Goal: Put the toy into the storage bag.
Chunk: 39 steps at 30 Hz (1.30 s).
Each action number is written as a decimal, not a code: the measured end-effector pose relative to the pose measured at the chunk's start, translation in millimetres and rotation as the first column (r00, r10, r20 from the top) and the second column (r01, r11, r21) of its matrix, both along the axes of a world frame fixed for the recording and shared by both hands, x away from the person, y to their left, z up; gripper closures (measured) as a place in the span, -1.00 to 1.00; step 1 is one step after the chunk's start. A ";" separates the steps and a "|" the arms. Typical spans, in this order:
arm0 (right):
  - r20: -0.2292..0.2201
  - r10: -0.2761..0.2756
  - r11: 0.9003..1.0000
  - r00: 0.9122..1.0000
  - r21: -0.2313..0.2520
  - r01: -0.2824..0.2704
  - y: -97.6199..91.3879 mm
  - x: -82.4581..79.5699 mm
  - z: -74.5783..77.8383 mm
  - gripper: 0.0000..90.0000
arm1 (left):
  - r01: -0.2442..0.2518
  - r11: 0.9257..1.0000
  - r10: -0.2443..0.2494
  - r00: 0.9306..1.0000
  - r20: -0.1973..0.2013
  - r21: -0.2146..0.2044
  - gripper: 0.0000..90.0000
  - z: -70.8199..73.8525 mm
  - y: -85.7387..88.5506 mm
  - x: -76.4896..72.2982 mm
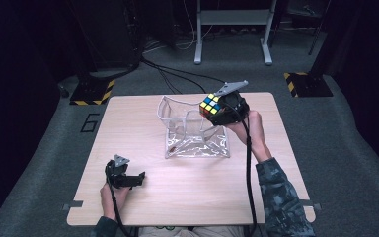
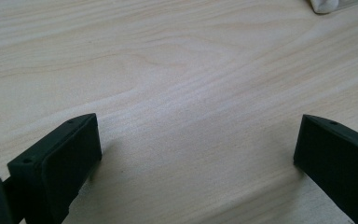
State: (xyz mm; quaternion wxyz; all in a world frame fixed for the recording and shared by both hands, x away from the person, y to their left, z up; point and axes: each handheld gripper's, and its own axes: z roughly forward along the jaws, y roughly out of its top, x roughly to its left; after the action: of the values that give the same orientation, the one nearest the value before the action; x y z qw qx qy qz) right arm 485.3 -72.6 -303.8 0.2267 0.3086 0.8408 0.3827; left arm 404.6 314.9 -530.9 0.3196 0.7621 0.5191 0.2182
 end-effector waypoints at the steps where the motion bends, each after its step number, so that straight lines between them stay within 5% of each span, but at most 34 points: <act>1: -0.007 -0.002 1.000 1.000 -0.001 0.002 1.8 3.5 -0.5 -0.27 | 0.000 1.000 0.000 1.000 0.000 0.000 -0.99 0.0 0.0 0.0; 18: -0.032 -0.008 1.000 0.999 -0.005 0.008 12.6 31.7 -7.5 -0.27 | 0.000 1.000 0.000 1.000 0.000 0.000 -0.99 0.0 0.0 0.0; 39: -0.117 -0.049 0.999 0.992 -0.022 0.046 15.5 57.1 -27.9 -0.27 | 0.002 1.000 -0.002 1.000 0.001 0.002 -0.99 0.1 0.2 0.0</act>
State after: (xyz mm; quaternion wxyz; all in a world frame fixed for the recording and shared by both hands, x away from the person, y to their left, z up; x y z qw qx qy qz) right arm 542.4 -57.1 -331.7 0.1888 0.3484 0.8487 0.3503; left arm 404.6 315.1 -530.8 0.3192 0.7629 0.5179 0.2188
